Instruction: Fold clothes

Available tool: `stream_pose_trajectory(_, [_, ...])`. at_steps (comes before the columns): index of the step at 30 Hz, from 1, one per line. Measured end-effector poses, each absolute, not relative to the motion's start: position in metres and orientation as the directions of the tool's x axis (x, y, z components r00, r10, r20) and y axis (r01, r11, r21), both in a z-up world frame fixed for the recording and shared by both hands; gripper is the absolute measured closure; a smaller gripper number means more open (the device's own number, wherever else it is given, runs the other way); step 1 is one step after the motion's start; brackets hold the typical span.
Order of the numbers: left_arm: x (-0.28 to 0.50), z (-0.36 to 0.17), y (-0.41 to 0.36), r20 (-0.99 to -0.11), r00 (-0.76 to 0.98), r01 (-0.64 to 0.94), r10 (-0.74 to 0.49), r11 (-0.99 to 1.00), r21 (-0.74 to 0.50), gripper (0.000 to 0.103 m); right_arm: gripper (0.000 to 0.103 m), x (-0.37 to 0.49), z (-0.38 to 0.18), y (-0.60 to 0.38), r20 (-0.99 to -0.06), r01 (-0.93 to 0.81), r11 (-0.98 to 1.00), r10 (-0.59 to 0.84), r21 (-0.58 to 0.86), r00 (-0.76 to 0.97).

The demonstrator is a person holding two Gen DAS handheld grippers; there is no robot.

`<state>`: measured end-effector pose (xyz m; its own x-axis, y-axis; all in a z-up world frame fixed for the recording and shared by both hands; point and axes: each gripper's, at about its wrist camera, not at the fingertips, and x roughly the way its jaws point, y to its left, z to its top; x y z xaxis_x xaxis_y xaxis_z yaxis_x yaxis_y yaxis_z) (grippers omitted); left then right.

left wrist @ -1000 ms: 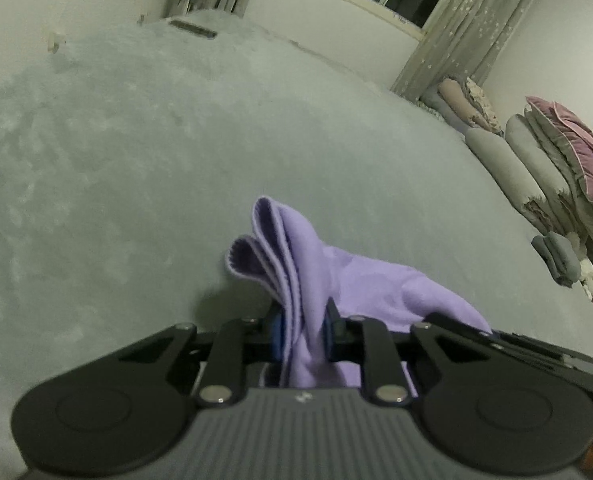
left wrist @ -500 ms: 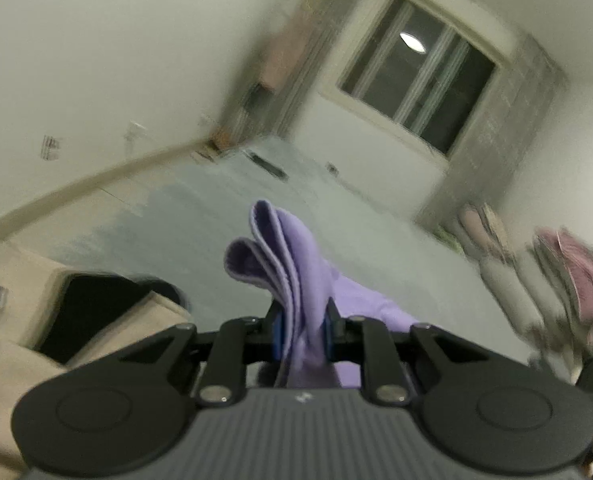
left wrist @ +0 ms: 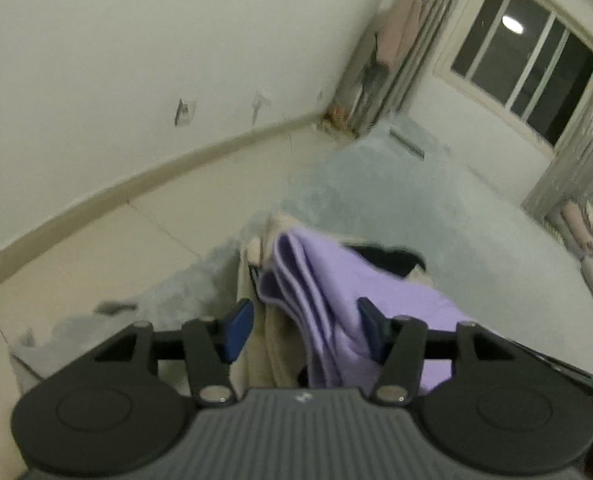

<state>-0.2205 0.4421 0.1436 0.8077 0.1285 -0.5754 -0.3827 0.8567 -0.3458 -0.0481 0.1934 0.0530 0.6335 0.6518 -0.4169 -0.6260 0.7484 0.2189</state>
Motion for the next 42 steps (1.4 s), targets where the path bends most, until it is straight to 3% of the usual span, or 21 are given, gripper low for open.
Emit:
stream_pose_trajectory(3, [-0.237,0.161,0.427,-0.519,0.836,-0.375,0.176,0.875,-0.307,0.051,0.055,-0.055,0.049,0.210,-0.423,-0.642,0.752,0.636,0.151,0.645])
stream_pose_trajectory(5, [-0.238,0.163,0.410,-0.513,0.842,-0.343,0.169,0.900,-0.267,0.051,0.058,-0.067,0.060,0.210,-0.362,-0.683,0.724,0.665,0.096,0.654])
stream_pose_trajectory(6, [-0.236,0.162,0.399,-0.519,0.838,-0.331,0.167,0.912,-0.242,0.052,0.062,-0.072,0.059,0.213,-0.360,-0.702,0.708,0.677,0.080,0.642])
stream_pose_trajectory(8, [-0.234,0.154,0.382,-0.544,0.821,-0.323,0.174,0.927,-0.190,0.053,0.079,-0.077,0.046,0.222,-0.406,-0.730,0.681,0.683,0.055,0.607])
stream_pose_trajectory(10, [-0.234,0.141,0.370,-0.585,0.787,-0.336,0.198,0.932,-0.136,0.058,0.086,-0.082,0.033,0.232,-0.452,-0.758,0.652,0.686,0.032,0.571])
stream_pose_trajectory(21, [-0.253,0.137,0.354,-0.560,0.783,-0.368,0.271,0.928,-0.065,0.057,0.084,-0.083,0.025,0.225,-0.497,-0.775,0.628,0.696,0.071,0.518])
stream_pose_trajectory(23, [-0.260,0.142,0.346,-0.544,0.785,-0.380,0.296,0.924,-0.045,0.052,0.071,-0.091,0.031,0.216,-0.501,-0.780,0.621,0.700,0.076,0.508])
stream_pose_trajectory(28, [-0.282,0.148,0.321,-0.516,0.791,-0.391,0.330,0.920,-0.011,0.010,0.048,-0.112,0.032,0.203,-0.537,-0.782,0.617,0.690,0.085,0.485])
stream_pose_trajectory(31, [-0.291,0.148,0.310,-0.510,0.782,-0.409,0.358,0.913,0.013,0.000,0.032,-0.121,0.029,0.200,-0.565,-0.779,0.620,0.676,0.090,0.473])
stream_pose_trajectory(32, [-0.293,0.147,0.307,-0.511,0.779,-0.412,0.363,0.911,0.019,0.000,0.025,-0.123,0.028,0.200,-0.573,-0.777,0.623,0.671,0.093,0.470])
stream_pose_trajectory(38, [-0.299,0.137,0.300,-0.553,0.741,-0.446,0.380,0.895,0.016,0.000,0.000,-0.123,0.021,0.199,-0.596,-0.741,0.669,0.620,0.060,0.511])
stream_pose_trajectory(42, [-0.299,0.133,0.302,-0.566,0.722,-0.476,0.397,0.879,0.010,0.000,0.000,-0.118,0.019,0.197,-0.599,-0.711,0.701,0.596,0.062,0.535])
